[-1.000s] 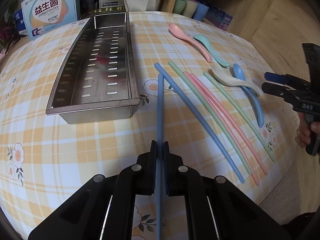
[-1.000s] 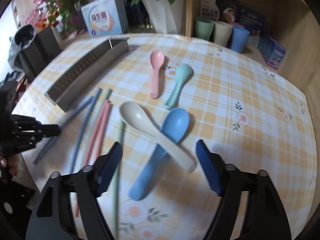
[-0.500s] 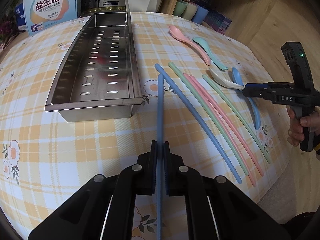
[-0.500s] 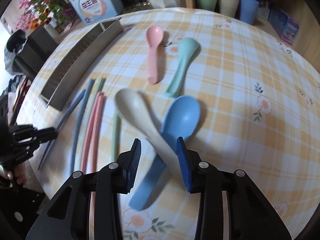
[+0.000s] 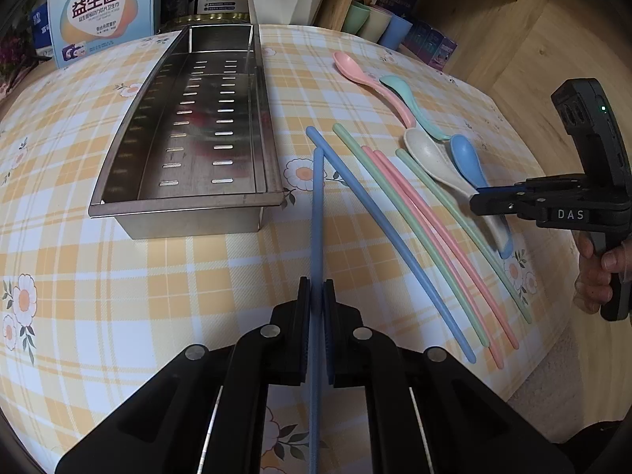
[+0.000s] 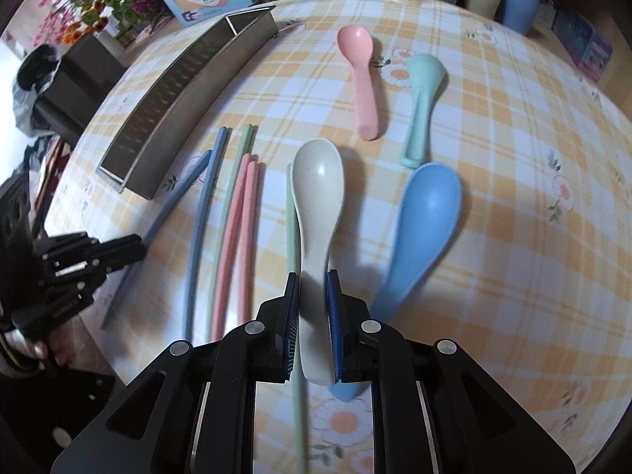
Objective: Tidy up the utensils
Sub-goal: 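Grasp the cream-white spoon by its handle with the right tool, then carry the blue chopstick into the steel tray and open the left tool while the right tool holds the spoon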
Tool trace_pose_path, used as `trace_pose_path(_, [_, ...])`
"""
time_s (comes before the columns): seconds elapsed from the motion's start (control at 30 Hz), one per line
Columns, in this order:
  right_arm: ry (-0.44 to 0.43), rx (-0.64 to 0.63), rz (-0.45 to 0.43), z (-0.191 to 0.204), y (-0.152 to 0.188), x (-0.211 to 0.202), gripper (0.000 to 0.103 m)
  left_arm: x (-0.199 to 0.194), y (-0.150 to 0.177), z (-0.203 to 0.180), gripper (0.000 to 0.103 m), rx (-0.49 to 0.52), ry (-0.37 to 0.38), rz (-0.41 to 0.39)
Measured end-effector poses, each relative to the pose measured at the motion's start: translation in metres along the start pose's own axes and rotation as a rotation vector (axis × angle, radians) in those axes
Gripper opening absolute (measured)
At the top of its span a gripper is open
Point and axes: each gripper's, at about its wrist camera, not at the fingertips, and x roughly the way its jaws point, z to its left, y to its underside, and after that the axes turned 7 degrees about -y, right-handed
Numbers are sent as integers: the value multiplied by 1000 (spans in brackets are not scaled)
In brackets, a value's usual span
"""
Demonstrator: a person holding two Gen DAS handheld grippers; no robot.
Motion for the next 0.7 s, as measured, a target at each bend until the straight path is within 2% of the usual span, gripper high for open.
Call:
trace_pose_path(0.43, [-115,182,-103,-2,6,20,9,0,0,-1,7,4,-11,-1])
trace_pose_path(0.63, [-140,301,-229,-11,17,17,7,0,0,-3,7,13,-17,-4])
trace_pose_path(0.7, [-115,318,-271,-8,23,13,7,1,0,-3,6,14,-19,-3])
